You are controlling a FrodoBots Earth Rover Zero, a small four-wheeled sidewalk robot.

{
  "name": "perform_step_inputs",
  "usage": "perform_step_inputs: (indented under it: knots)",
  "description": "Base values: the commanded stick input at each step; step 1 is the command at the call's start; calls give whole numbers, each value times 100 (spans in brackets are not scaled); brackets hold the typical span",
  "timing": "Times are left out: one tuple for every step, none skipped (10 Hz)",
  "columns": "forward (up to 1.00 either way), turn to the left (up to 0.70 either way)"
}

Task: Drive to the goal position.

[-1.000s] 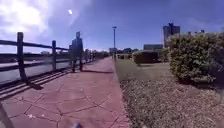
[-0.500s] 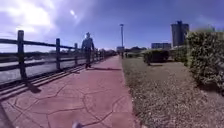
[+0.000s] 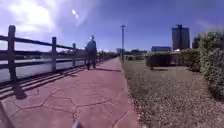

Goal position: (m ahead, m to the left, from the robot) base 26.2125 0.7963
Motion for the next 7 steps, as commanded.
perform_step_inputs:
  knots:
    - [70,15]
    - [70,0]
    - [70,0]
    - [70,0]
    - [70,0]
    - [70,0]
    - [70,0]
